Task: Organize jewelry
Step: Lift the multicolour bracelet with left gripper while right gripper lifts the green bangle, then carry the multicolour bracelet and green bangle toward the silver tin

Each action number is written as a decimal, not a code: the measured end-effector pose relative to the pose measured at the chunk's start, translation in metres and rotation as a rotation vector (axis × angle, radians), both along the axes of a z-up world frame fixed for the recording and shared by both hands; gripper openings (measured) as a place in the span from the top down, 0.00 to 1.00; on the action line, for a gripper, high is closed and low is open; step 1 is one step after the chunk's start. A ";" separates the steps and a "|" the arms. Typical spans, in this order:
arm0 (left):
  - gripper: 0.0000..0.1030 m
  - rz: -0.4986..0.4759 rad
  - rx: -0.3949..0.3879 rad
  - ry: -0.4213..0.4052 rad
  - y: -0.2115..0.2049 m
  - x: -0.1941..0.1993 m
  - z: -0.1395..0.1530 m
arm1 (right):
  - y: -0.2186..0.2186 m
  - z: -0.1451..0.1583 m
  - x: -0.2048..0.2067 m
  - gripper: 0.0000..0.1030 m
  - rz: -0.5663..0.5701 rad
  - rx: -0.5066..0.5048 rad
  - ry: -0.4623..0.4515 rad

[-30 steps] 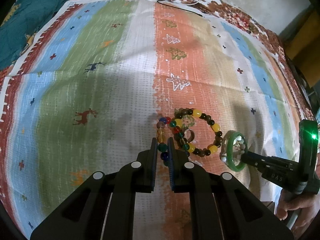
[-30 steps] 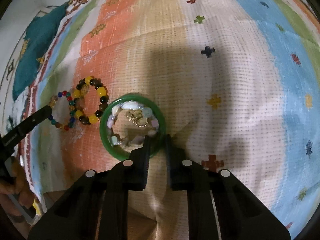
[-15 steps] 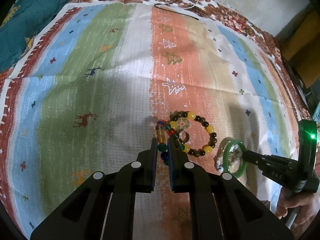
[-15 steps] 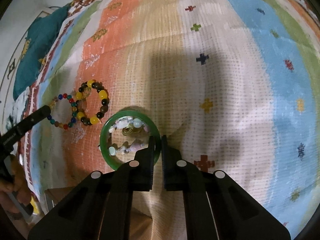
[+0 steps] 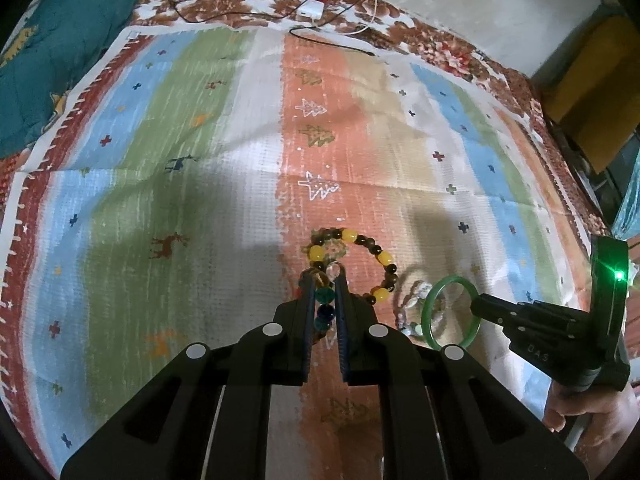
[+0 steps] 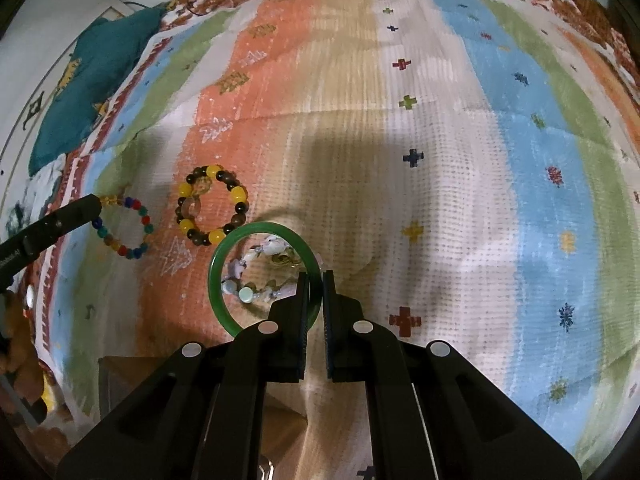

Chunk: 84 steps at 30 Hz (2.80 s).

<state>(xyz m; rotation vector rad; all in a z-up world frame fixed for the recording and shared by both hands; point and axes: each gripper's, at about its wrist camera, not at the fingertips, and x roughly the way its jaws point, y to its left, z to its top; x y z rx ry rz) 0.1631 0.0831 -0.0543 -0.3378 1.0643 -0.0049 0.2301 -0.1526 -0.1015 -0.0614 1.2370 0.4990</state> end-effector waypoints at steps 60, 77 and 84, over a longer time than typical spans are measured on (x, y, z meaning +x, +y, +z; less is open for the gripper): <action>0.91 -0.166 0.008 -0.180 -0.072 -0.125 0.071 | -0.017 0.088 -0.122 0.92 0.148 0.028 -0.265; 0.91 -0.176 -0.005 -0.161 -0.080 -0.140 0.064 | -0.018 0.079 -0.143 0.91 0.176 0.017 -0.244; 0.67 -0.152 -0.002 -0.129 -0.076 -0.134 0.058 | -0.021 0.074 -0.138 0.55 0.139 0.017 -0.210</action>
